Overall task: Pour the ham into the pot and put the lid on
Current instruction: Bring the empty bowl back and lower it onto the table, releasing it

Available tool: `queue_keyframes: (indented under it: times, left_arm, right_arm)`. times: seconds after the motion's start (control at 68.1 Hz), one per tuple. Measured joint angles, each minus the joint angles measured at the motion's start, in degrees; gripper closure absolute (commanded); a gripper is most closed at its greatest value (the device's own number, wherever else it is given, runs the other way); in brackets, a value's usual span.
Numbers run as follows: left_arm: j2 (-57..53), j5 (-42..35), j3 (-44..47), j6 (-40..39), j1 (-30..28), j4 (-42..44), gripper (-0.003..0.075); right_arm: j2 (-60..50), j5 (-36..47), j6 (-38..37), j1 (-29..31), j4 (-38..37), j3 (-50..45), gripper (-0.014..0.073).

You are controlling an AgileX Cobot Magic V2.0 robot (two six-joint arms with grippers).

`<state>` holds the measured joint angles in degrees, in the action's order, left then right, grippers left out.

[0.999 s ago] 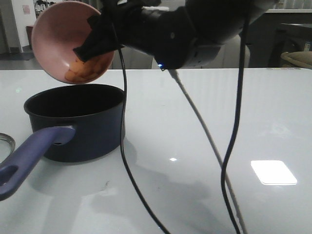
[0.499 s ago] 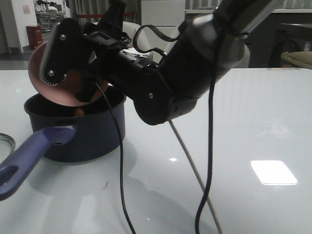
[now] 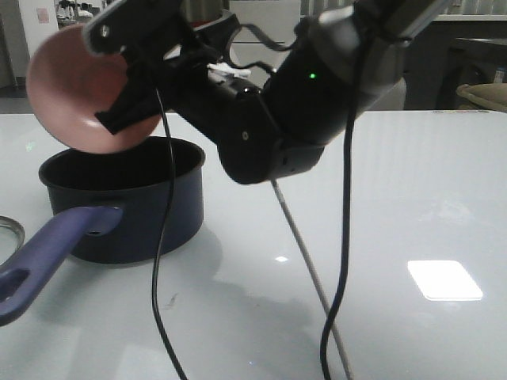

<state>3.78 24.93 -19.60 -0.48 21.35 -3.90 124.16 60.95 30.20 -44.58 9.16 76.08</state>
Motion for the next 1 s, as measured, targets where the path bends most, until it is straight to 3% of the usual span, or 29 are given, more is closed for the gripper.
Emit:
queue_keyframes:
  times: [0.088, 0.206, 0.411, 0.617, 0.999]
  left_arm:
    - [0.00, 0.00, 0.00, 0.00, 0.00, 0.00, 0.0114]
    - [0.00, 0.00, 0.00, 0.00, 0.00, 0.00, 0.0114]
    - [0.00, 0.00, 0.00, 0.00, 0.00, 0.00, 0.0114]
    - [0.00, 0.00, 0.00, 0.00, 0.00, 0.00, 0.0114]
    - [0.00, 0.00, 0.00, 0.00, 0.00, 0.00, 0.0114]
  right_arm:
    - [-3.27, -7.25, -12.97, 0.00, 2.14, 0.00, 0.0461]
    - [-8.40, -18.92, -18.50, 0.13, 4.81, 0.00, 0.0461]
    - [-18.34, -45.14, -20.20, 3.54, 5.95, 0.00, 0.0461]
    - [-25.81, -68.43, -20.23, 12.73, 5.84, 0.00, 0.0461]
    - [-25.19, -94.07, -21.30, 26.62, 5.26, 0.00, 0.0461]
